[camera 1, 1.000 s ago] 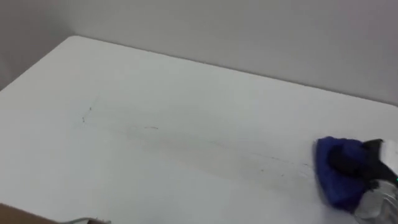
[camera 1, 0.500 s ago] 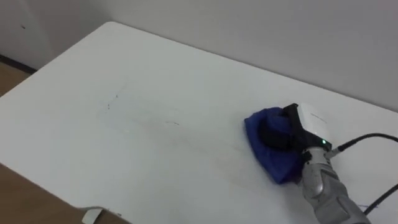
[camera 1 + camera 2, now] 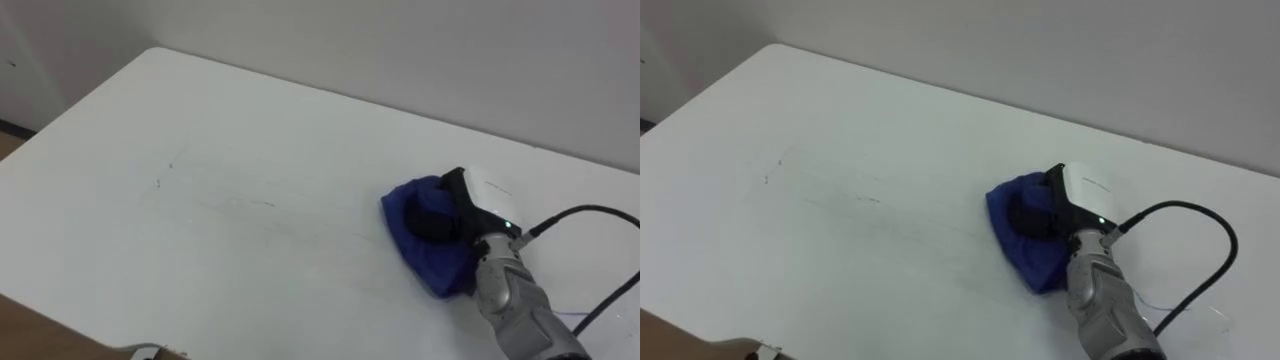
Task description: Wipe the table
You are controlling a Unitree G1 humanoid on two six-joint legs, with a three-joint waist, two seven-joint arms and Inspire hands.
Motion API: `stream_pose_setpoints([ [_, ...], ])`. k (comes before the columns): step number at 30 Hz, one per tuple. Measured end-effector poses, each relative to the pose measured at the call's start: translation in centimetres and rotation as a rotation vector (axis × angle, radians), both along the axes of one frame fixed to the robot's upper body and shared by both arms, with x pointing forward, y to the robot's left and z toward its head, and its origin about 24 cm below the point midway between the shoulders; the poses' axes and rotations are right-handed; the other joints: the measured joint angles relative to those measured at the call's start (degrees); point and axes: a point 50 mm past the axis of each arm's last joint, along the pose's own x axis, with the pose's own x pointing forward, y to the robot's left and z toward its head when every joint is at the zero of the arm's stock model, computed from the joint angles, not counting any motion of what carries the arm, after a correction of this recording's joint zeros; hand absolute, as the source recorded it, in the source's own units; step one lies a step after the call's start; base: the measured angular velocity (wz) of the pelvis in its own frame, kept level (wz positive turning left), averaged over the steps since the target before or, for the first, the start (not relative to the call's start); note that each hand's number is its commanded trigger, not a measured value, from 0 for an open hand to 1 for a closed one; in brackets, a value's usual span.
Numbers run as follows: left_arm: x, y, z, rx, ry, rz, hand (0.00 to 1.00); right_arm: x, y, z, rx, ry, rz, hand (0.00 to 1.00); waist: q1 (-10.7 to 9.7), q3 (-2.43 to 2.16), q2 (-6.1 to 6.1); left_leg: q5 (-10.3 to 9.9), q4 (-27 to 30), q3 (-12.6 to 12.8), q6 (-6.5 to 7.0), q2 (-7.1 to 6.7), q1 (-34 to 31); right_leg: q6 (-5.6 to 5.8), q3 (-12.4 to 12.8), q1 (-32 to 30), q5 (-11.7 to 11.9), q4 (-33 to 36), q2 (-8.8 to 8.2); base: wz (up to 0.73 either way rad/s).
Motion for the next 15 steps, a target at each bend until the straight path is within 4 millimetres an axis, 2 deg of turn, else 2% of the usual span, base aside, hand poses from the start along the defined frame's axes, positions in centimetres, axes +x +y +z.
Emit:
stream_pose_setpoints([
  [2,-1.4,0.2,0.0,0.005,0.032,0.01,0.0,-0.8,-0.5,-0.7,0.027,-0.007,-0.029,1.0,-0.47,0.01,-0.17,-0.09,-0.03,-0.03,0.12,-0.04,0.68,0.02,-0.35,0.85,-0.01,-0.07,-0.09,0.09],
  [3,-2.2,0.5,0.1,0.011,0.049,0.032,0.0,-1.6,-1.1,-1.2,0.042,-0.009,-0.066,1.0,-1.35,-0.09,-0.36,-0.22,0.04,-0.15,0.23,-0.25,1.07,0.26,-1.69,1.64,-0.16,-0.1,-0.38,0.2],
  [4,-2.6,0.6,0.1,0.015,0.056,0.045,0.0,-2.3,-1.7,-1.4,0.05,-0.013,-0.094,1.0,-1.75,-0.16,-0.46,-0.31,0.14,-0.18,0.32,-0.35,1.08,0.42,-1.92,1.88,-0.26,-0.12,-0.53,0.15],
  [5,-3.4,1.0,0.3,0.026,0.066,0.074,0.0,-3.6,-2.9,-1.8,0.072,-0.029,-0.169,1.0,-2.16,0.11,-1.13,-0.49,0.48,-0.26,0.46,-0.67,0.98,0.66,-1.91,1.95,-0.41,-0.22,-0.83,0.09],
  [7,-4.8,1.7,0.6,0.049,0.084,0.125,0.0,-6.0,-4.6,-2.4,0.093,-0.06,-0.283,1.0,-4.03,0.02,-1.25,-0.71,0.89,-0.25,0.77,-1.22,0.86,1.16,-2.09,2.57,-0.64,-0.91,-1.22,0.04],
  [8,-5.5,2.3,0.9,0.069,0.09,0.155,0.0,-7.8,-5.8,-2.7,0.104,-0.073,-0.363,1.0,-5.13,-0.17,-1.61,-0.9,1.14,0.0,0.99,-1.41,0.88,1.37,-1.98,2.64,-0.75,-0.84,-1.43,0.0],
  [9,-5.6,2.6,1.0,0.078,0.089,0.168,0.0,-8.6,-6.4,-2.8,0.106,-0.078,-0.401,1.0,-5.71,-0.23,-1.77,-1.04,1.46,0.07,1.01,-1.47,0.83,1.41,-1.8,2.63,-0.73,-0.83,-1.46,-0.03],
  [10,-5.8,3.1,1.3,0.097,0.089,0.174,0.0,-9.7,-7.7,-2.9,0.105,-0.083,-0.463,1.0,-7.4,-0.34,-2.01,-1.38,2.25,0.02,1.08,-1.51,0.35,1.42,-1.79,2.5,-0.74,-0.65,-1.49,0.0],
  [11,-5.4,3.8,1.6,0.116,0.075,0.165,0.0,-10.9,-9.0,-3.0,0.097,-0.072,-0.516,1.0,-8.64,-0.89,-2.2,-1.56,3.02,-0.02,1.12,-1.52,-0.47,1.42,-1.73,1.93,-0.73,-0.35,-1.55,0.0],
  [12,-5.1,4.1,1.7,0.123,0.059,0.16,0.0,-11.4,-9.7,-3.0,0.092,-0.067,-0.539,1.0,-9.05,-1.09,-2.23,-1.59,3.22,-0.03,1.12,-1.52,-0.75,1.4,-1.56,1.52,-0.73,0.01,-1.61,-0.04],
  [15,-2.8,4.5,1.9,0.133,-0.031,0.127,0.0,-13.1,-12.6,-3.1,0.061,-0.012,-0.624,1.0,-10.5,-1.08,-3.04,-1.89,3.92,0.24,1.19,-1.53,-1.53,1.26,-0.65,0.68,-0.6,1.03,-1.72,-0.11],
])
